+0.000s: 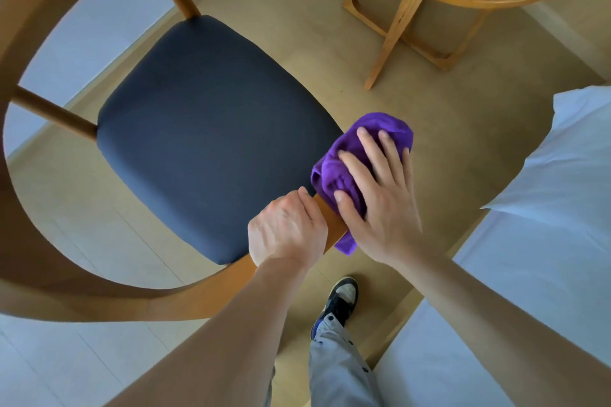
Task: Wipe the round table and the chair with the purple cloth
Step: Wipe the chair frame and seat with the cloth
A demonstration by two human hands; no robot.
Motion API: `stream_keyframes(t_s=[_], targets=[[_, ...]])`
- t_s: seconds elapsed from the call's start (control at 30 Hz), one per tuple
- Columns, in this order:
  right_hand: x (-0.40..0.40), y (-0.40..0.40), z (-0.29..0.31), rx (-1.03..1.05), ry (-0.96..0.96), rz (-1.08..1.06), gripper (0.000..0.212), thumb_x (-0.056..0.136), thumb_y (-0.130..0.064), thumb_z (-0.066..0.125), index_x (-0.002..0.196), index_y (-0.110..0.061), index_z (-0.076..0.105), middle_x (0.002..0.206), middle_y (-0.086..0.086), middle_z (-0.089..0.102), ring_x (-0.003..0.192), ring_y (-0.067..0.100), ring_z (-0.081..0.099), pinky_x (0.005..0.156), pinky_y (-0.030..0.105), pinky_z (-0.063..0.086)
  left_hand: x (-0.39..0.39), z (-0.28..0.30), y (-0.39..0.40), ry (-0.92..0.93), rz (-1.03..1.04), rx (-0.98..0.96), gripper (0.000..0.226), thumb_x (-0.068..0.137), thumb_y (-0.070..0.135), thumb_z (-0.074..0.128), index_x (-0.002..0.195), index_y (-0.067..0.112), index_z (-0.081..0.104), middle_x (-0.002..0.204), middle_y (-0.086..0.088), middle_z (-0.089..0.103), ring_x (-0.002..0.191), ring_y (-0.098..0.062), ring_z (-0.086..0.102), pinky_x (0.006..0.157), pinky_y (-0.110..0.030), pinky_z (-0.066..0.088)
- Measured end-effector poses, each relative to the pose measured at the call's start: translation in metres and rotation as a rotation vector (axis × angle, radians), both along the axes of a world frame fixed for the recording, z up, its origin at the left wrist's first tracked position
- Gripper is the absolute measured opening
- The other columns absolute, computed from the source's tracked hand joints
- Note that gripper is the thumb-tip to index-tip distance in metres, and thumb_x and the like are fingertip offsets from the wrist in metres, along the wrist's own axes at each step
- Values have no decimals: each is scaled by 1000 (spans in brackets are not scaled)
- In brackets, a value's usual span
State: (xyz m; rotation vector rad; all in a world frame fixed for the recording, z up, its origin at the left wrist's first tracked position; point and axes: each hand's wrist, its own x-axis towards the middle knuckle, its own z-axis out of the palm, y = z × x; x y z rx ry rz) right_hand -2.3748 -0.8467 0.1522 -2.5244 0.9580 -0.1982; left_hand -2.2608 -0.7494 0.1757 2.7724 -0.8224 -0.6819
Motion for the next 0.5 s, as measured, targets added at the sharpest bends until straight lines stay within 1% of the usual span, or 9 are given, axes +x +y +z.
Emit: stream_keyframes(t_s=[0.07, 0.13, 0.2, 0.23, 0.27, 0.33, 0.4, 0.47, 0.5], targets=[[-13, -12, -1, 11, -23, 104, 54, 96, -41, 46, 145, -19, 54, 167, 5, 29, 156, 27, 16, 125, 56, 11, 0, 0, 0, 0, 0, 5, 49, 106, 36, 27, 60, 22, 39, 59, 10, 41, 61, -21, 49, 62, -32, 33], [-7, -40, 0, -30, 1, 174, 50, 93, -40, 48, 137, -19, 60, 161, 2, 39, 153, 25, 24, 124, 55, 14, -1, -1, 0, -12, -2, -21, 50, 106, 36, 28, 59, 22, 38, 57, 10, 42, 57, -18, 48, 60, -31, 33], [17, -69, 4, -46, 24, 135, 37, 89, -39, 50, 113, -17, 68, 138, 3, 60, 137, 26, 46, 117, 54, 30, -1, -1, 1, -17, 7, -43, 51, 106, 35, 28, 57, 22, 38, 56, 10, 43, 52, -13, 45, 54, -30, 29], [32, -80, 9, -17, 32, 60, 30, 88, -40, 50, 95, -17, 67, 114, 2, 68, 116, 26, 58, 106, 52, 43, -1, -2, 2, -15, 13, -48, 52, 106, 35, 28, 56, 22, 38, 55, 9, 44, 51, -11, 44, 53, -29, 28], [45, -88, 11, 38, 59, -38, 29, 87, -43, 50, 80, -16, 61, 91, 0, 66, 94, 26, 61, 90, 49, 51, -2, -3, 2, -11, 18, -55, 53, 106, 35, 28, 56, 22, 38, 55, 9, 45, 51, -11, 45, 52, -28, 29], [63, -92, 11, 114, 148, -252, 34, 87, -46, 50, 71, -16, 53, 72, -1, 59, 74, 26, 59, 67, 40, 50, -2, -4, 3, -10, 29, -72, 53, 106, 36, 28, 56, 22, 40, 55, 8, 47, 51, -11, 48, 54, -28, 37], [68, -78, 11, 23, 149, -394, 29, 88, -43, 50, 75, -18, 57, 79, -1, 63, 80, 27, 62, 69, 37, 47, -2, -5, 3, -11, 31, -75, 53, 106, 36, 28, 56, 23, 41, 55, 8, 47, 52, -11, 49, 54, -28, 40], [58, -49, 9, -89, 59, -393, 27, 90, -39, 51, 99, -19, 67, 111, 2, 68, 109, 28, 61, 91, 43, 48, -2, -5, 3, -9, 28, -67, 53, 106, 36, 28, 57, 23, 41, 56, 9, 47, 52, -11, 48, 55, -27, 38], [50, -33, 6, -92, 4, -353, 32, 92, -37, 51, 113, -20, 67, 131, 3, 63, 127, 29, 53, 105, 46, 43, -2, -5, 2, -12, 26, -63, 53, 106, 36, 28, 57, 22, 41, 57, 9, 47, 52, -11, 47, 55, -27, 36]])
